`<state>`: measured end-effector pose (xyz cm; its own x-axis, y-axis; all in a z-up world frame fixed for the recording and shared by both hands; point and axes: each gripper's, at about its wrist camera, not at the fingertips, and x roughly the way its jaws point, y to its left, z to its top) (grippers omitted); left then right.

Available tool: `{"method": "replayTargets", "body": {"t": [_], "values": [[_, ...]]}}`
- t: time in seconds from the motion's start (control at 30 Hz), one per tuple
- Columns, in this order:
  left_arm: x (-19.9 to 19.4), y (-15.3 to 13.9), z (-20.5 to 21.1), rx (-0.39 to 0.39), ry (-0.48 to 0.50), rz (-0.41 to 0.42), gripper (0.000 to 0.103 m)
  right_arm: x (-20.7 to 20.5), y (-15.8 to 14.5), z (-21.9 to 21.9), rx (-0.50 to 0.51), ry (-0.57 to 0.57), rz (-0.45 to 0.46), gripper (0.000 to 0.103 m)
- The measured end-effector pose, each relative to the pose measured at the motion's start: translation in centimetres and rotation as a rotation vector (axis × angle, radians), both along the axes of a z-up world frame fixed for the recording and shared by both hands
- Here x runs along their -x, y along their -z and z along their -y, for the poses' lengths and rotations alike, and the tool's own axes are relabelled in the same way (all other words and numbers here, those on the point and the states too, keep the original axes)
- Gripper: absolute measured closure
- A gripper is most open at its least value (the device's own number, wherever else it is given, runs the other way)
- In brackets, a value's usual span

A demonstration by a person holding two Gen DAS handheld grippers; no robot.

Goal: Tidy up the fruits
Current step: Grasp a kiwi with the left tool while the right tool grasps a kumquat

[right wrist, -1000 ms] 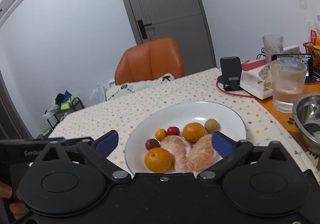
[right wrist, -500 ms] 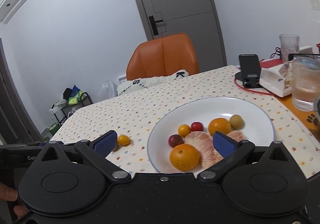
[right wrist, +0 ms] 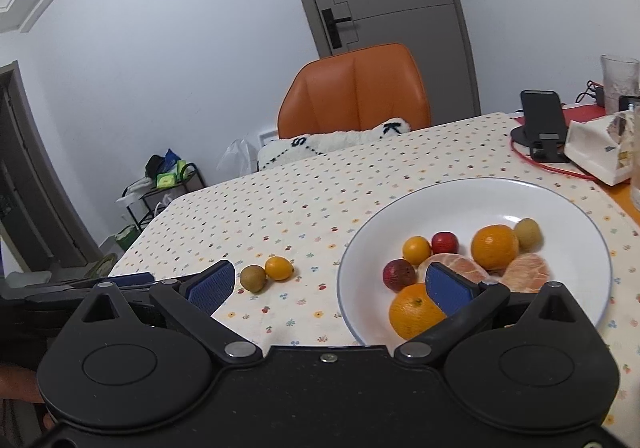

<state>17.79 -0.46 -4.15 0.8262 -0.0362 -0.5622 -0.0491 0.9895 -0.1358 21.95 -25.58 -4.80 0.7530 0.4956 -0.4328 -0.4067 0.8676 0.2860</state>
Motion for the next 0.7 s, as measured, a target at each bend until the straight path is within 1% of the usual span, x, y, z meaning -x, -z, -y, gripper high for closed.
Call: {"method": "replayTargets", "body": {"t": [0.13, 0.23, 0.33, 0.4, 0.43, 0.5, 0.53, 0.6, 0.67, 0.7], "values": [[-0.8, 0.4, -0.1, 0.013, 0.006, -0.011, 0.029, -0.7, 0.2, -0.3, 0.004, -0.013, -0.005, 0.0], [-1.5, 0.7, 0.1, 0.018, 0.01, -0.02, 0.035, -1.2, 0.3, -0.7, 0.014, -0.026, -0.011, 0.005], [-2.2, 1.0, 0.2, 0.025, 0.017, -0.028, 0.039, -1.8, 0.5, -1.1, 0.023, -0.046, -0.016, 0.012], [-2.7, 1.2, 0.3, 0.027, 0.02, -0.034, 0.042, -2.3, 0.7, -1.4, 0.028, -0.059, -0.024, 0.021], [-3.0, 1.4, 0.4, 0.029, 0.022, -0.038, 0.042, -2.5, 0.7, -1.5, 0.029, -0.065, -0.028, 0.023], [-3.4, 1.6, 0.4, 0.033, 0.024, -0.045, 0.045, -3.0, 0.9, -1.8, 0.031, -0.079, -0.038, 0.032], [-3.6, 1.7, 0.4, 0.035, 0.024, -0.048, 0.046, -3.2, 1.0, -1.9, 0.032, -0.085, -0.043, 0.034], [-4.0, 2.0, 0.4, 0.039, 0.027, -0.053, 0.05, -3.5, 1.1, -2.2, 0.034, -0.098, -0.051, 0.043], [-4.4, 2.2, 0.4, 0.04, 0.032, -0.057, 0.052, -3.8, 1.2, -2.4, 0.036, -0.11, -0.056, 0.048], [-4.7, 2.3, 0.4, 0.039, 0.034, -0.061, 0.055, -3.9, 1.2, -2.6, 0.037, -0.117, -0.056, 0.051]]}}
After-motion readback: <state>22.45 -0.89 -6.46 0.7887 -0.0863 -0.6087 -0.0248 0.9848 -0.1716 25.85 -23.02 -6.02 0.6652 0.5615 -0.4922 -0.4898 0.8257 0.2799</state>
